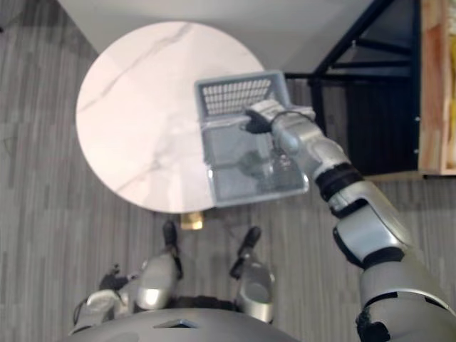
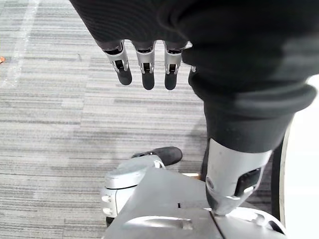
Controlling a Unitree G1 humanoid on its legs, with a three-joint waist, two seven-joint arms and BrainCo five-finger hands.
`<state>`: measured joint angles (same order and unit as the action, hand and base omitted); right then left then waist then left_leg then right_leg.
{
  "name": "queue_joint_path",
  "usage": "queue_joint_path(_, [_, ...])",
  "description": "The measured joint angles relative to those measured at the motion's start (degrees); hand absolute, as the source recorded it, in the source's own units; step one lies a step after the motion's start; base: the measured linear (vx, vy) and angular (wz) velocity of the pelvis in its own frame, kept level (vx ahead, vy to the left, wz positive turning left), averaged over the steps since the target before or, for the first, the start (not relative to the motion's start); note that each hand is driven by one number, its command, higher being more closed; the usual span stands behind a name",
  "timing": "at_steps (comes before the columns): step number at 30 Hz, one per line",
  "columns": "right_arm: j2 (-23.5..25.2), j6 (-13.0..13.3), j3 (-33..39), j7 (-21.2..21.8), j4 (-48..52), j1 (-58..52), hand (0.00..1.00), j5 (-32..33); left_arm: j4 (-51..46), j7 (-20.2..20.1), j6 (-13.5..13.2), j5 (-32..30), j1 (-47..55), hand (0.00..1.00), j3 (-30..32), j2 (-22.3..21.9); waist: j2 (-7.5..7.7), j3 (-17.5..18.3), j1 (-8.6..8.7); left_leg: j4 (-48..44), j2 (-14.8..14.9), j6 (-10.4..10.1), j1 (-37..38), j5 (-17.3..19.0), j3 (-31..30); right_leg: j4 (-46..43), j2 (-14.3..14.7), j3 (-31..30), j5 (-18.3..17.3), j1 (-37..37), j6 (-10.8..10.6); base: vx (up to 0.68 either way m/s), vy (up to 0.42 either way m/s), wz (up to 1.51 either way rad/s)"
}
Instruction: Pick vegetable in the basket
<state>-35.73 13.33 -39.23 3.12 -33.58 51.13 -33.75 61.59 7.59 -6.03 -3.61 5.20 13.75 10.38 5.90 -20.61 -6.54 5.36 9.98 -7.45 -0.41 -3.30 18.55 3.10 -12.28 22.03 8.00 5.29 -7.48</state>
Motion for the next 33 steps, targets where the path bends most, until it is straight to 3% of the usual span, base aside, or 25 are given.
queue_joint_path(3, [-1.27, 1.28, -0.56, 0.9, 6.27, -2.06, 1.0, 0.56, 0.19, -0.41, 0.14, -0.05, 1.75, 0.0, 0.15, 1.79, 1.88, 2.33, 1.52, 0.02, 0.3, -0.19, 0.95, 0.13, 1.09, 0.23, 0.38, -0.9, 0.0, -0.35, 0.0, 0.01, -0.022, -0.14])
queue_joint_path(5, [-3.77, 1.94, -2.1, 1.32, 9.61, -4.15, 1.0, 1.25, 1.35, -0.51, 0.38, -0.07, 1.92, 0.0, 0.1, 2.29, 2.18, 4.82, 1.68, 0.02, 0.29, -0.42, 1.25, 0.3, 1.37, 0.74, 0.48, -1.2, 0.08, -0.59, -0.1, 0.02, -0.015, -0.1])
queue_joint_path(11, [-8.55, 3.51, -2.58, 3.5, 16.99, -7.96, 1.0, 4.13, 2.29, -0.53, 0.56, -2.26, 2.57, 0.0, 0.14, 2.36, 2.19, 8.74, 2.15, 0.03, 0.71, -0.7, 2.84, 0.51, 2.88, 0.79, 1.04, -3.01, 0.34, -0.92, 0.01, -0.01, -0.016, -0.15])
queue_joint_path(14, [-9.9, 4.41, -2.58, 3.59, 20.59, -11.12, 1.0, 5.05, 2.54, -0.53, 1.14, -2.3, 3.86, 0.0, 0.17, 2.31, 2.07, 10.95, 3.23, 0.04, 0.96, -0.76, 2.95, 0.51, 2.98, 0.84, 1.32, -3.21, 0.34, -0.9, 0.01, -0.01, -0.022, -0.04])
queue_joint_path(24, [-11.7, 6.15, -1.25, 3.68, 24.46, -19.57, 1.0, 5.24, 3.67, -0.47, 1.21, -3.93, 5.61, 0.0, 2.23, 0.88, 1.7, 13.18, 3.42, -0.02, 1.25, -1.32, 5.97, 0.91, 4.47, 0.59, 1.75, -4.6, 0.35, -2.77, 0.03, 0.0, -0.006, -0.07])
queue_joint_path(27, [-12.13, 6.04, 3.81, 3.59, 26.77, -25.58, 1.0, 5.13, 3.24, -0.54, 1.19, -3.99, 5.73, 0.0, 1.51, 1.06, 1.42, 13.08, 3.48, -10.14, 3.08, -1.51, 3.92, 6.9, 5.35, -4.7, 1.04, -6.84, -1.58, -1.36, 0.22, -0.02, 0.015, -0.33])
queue_joint_path(30, [-14.45, 5.62, 8.79, 3.3, 30.59, -31.57, 1.0, 4.98, 3.24, -0.49, 1.19, -4.41, 5.12, 0.0, -1.81, 1.47, -0.09, 12.65, 5.09, -18.61, 4.09, -0.97, 2.45, 11.85, 6.19, -11.22, -0.12, -9.53, -2.89, 1.14, 0.03, -0.08, 0.078, -0.33])
queue_joint_path(33, [-15.41, 4.88, 12.51, 1.99, 35.7, -35.76, 1.0, 3.12, 3.35, -0.6, 1.16, -4.51, 4.5, 0.0, -4.77, 4.1, 1.06, 12.31, 6.33, -26.35, 3.82, 0.46, -1.67, 17.47, 10.89, -11.66, -1.2, -15.48, -1.45, 6.17, -1.34, -0.24, 0.18, -0.89])
